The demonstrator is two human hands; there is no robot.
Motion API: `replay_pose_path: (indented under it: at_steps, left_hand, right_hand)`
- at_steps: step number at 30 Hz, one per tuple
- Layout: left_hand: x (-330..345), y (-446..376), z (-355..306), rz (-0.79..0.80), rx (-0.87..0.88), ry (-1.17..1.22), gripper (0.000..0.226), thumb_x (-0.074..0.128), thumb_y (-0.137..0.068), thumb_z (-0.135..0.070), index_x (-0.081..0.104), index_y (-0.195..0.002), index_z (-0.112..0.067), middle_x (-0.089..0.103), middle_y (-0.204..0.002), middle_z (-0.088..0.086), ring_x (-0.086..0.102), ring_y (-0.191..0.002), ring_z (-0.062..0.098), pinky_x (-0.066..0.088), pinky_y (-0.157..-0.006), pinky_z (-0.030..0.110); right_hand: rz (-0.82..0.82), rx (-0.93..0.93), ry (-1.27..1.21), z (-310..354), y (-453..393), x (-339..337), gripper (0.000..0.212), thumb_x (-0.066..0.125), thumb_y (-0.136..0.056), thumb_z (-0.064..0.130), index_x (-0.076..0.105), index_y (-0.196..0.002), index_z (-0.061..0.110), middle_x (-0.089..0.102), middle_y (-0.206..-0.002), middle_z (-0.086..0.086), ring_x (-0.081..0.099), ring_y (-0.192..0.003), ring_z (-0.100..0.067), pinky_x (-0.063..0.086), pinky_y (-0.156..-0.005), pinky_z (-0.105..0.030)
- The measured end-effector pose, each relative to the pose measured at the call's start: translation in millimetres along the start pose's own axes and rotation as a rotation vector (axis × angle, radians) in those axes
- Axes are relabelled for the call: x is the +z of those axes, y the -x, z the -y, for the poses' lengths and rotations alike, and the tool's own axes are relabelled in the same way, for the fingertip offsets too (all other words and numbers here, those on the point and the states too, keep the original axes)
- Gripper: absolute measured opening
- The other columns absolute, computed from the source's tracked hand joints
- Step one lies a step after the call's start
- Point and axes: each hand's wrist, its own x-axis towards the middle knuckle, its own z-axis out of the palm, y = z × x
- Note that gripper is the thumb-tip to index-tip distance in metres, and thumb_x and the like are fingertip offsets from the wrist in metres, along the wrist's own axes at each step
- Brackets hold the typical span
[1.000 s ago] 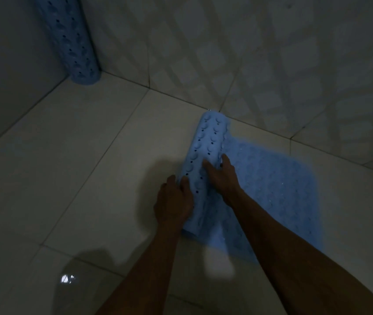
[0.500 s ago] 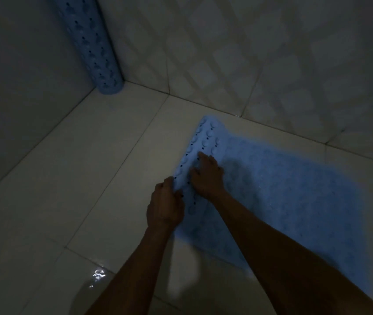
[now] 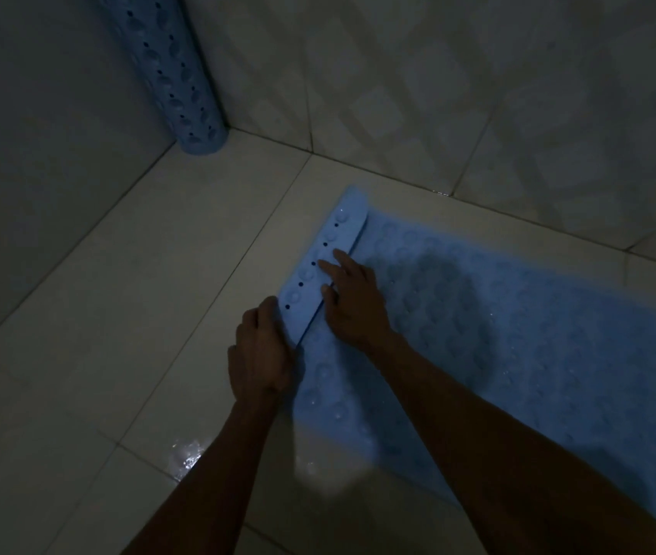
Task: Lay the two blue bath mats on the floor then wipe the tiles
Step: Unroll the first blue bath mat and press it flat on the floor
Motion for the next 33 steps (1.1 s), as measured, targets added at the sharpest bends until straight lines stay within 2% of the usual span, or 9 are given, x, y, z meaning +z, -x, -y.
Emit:
replay_pose_path:
  at_steps: [3, 7, 12, 16, 18, 20, 24, 28, 33]
  left_hand:
    - [-1.7, -2.2, 5.3, -0.036, 0.043, 0.018, 0.059, 0.037, -0.096, -0.044, 0.037, -0.149, -0.016, 0.049, -0.142, 0.015, 0.049, -0.125, 0.034, 0.045, -0.098, 0.052]
    - [-4.8, -9.1, 18.3, -0.032, 0.113, -0.166, 0.076, 0.018, -0.094, -0.065, 0.033, -0.151, -0.018, 0.05, -0.144, 0.011, 0.047, -0.129, 0.029, 0.037, -0.105, 0.052]
    - [-13.3, -33.3, 32.8, -0.027, 0.059, -0.278, 0.066, 0.013, -0.1, -0.057, 0.034, -0.148, -0.018, 0.05, -0.139, 0.015, 0.048, -0.126, 0.034, 0.037, -0.101, 0.058]
    - [-18.2, -47.2, 25.7, -0.086, -0.017, -0.349, 0.057, 0.023, -0.106, -0.039, 0.014, -0.157, -0.016, 0.039, -0.151, 0.016, 0.04, -0.136, 0.037, 0.026, -0.108, 0.068]
    - [-21.0, -50.2, 21.4, -0.105, -0.042, -0.5, 0.063, 0.022, -0.105, -0.037, -0.001, -0.16, -0.017, 0.022, -0.162, 0.016, 0.023, -0.148, 0.037, 0.013, -0.111, 0.073]
    - [-17.4, -56.6, 17.1, -0.105, 0.029, -0.617, 0.066, 0.021, -0.104, -0.041, -0.004, -0.16, -0.016, 0.009, -0.167, 0.014, 0.007, -0.153, 0.037, 0.003, -0.112, 0.076]
    - [-2.6, -82.4, -8.1, -0.028, 0.231, -0.503, 0.065, 0.021, -0.103, -0.051, 0.01, -0.159, -0.019, 0.008, -0.166, 0.012, 0.008, -0.153, 0.034, 0.004, -0.114, 0.073]
    - [17.4, -117.5, -39.2, 0.051, 0.325, -0.406, 0.067, 0.018, -0.103, -0.056, 0.001, -0.16, -0.025, -0.007, -0.168, 0.007, -0.006, -0.154, 0.03, -0.002, -0.118, 0.064]
    - [38.7, -162.4, -42.3, 0.118, 0.433, -0.451, 0.069, 0.01, -0.096, -0.072, -0.008, -0.156, -0.044, -0.015, -0.167, -0.003, -0.018, -0.153, 0.026, -0.009, -0.117, 0.067]
  right_hand:
    - [0.039, -0.029, 0.099, -0.2, 0.5, 3.5, 0.053, 0.034, -0.107, 0.027, 0.023, -0.159, 0.026, 0.008, -0.169, 0.001, 0.02, -0.15, -0.028, 0.028, -0.116, -0.054]
    - [0.052, -0.072, 0.171, -0.7, 4.3, 11.7, 0.059, 0.034, -0.107, 0.03, 0.009, -0.16, 0.032, -0.006, -0.169, 0.004, 0.017, -0.152, -0.026, 0.025, -0.114, -0.057]
    - [0.034, -0.037, 0.145, -0.4, 6.8, 9.3, 0.056, 0.032, -0.108, 0.031, 0.011, -0.16, 0.034, -0.002, -0.169, 0.002, 0.02, -0.152, -0.026, 0.022, -0.116, -0.054]
    - [0.063, -0.001, 0.211, -4.8, 3.0, 1.0, 0.054, 0.031, -0.108, 0.032, 0.015, -0.16, 0.033, 0.004, -0.169, 0.002, 0.017, -0.152, -0.024, 0.017, -0.118, -0.052]
    - [0.061, 0.03, 0.226, -8.7, -1.3, -4.2, 0.055, 0.033, -0.107, 0.032, 0.016, -0.16, 0.032, 0.007, -0.169, 0.001, 0.014, -0.152, -0.025, 0.015, -0.119, -0.055]
    - [0.034, 0.046, 0.244, -14.4, -6.1, -10.3, 0.056, 0.035, -0.106, 0.032, 0.018, -0.159, 0.03, 0.009, -0.168, -0.002, 0.014, -0.152, -0.027, 0.016, -0.12, -0.058]
    - [-0.003, 0.129, 0.274, -29.9, -19.6, -23.5, 0.058, 0.034, -0.105, 0.041, 0.016, -0.159, 0.032, 0.005, -0.169, -0.001, 0.006, -0.154, -0.026, 0.011, -0.121, -0.057]
    - [-0.037, 0.197, 0.333, -48.8, -34.2, -36.0, 0.064, 0.033, -0.102, 0.054, 0.01, -0.16, 0.037, -0.002, -0.169, 0.003, -0.002, -0.155, -0.026, 0.006, -0.12, -0.06]
    - [0.044, 0.189, 0.451, -73.8, -38.9, -34.0, 0.07, 0.022, -0.097, 0.07, -0.001, -0.158, 0.043, -0.012, -0.168, 0.006, -0.015, -0.154, -0.026, -0.004, -0.12, -0.062]
